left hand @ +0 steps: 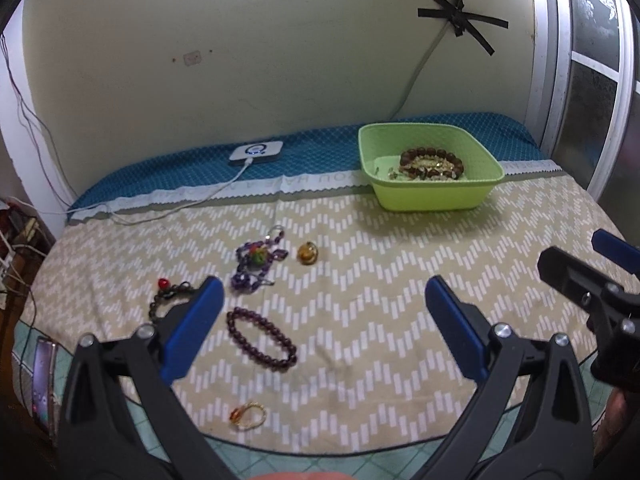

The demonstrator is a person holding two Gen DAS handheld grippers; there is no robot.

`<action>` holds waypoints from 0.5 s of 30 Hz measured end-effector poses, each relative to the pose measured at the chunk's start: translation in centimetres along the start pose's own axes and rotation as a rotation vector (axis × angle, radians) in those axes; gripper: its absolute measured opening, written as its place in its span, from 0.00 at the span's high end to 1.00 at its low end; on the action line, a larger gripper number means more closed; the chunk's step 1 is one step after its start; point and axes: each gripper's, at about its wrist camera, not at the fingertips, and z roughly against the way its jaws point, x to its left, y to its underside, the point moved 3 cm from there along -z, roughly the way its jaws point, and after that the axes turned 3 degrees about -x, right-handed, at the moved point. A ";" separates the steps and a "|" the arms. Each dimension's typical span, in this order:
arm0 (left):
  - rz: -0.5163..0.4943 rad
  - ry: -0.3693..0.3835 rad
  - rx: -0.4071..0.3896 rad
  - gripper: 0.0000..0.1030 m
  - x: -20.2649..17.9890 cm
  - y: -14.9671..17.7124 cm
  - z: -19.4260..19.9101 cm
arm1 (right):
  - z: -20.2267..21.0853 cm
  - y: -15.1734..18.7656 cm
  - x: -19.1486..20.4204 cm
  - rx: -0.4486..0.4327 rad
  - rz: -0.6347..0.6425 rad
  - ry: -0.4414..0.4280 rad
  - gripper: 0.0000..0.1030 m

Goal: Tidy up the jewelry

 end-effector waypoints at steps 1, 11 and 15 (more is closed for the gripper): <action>-0.002 0.007 -0.013 0.06 -0.2 -0.1 0.0 | 0.1 -0.1 0.0 -0.009 0.001 -0.005 0.22; -0.025 0.063 -0.010 0.06 -1.2 -0.4 -0.8 | -0.5 -0.1 -0.5 0.014 -0.041 0.005 0.22; -0.017 0.052 0.024 0.06 -1.0 -0.4 -2.1 | -1.3 0.1 -0.5 0.054 -0.038 0.017 0.22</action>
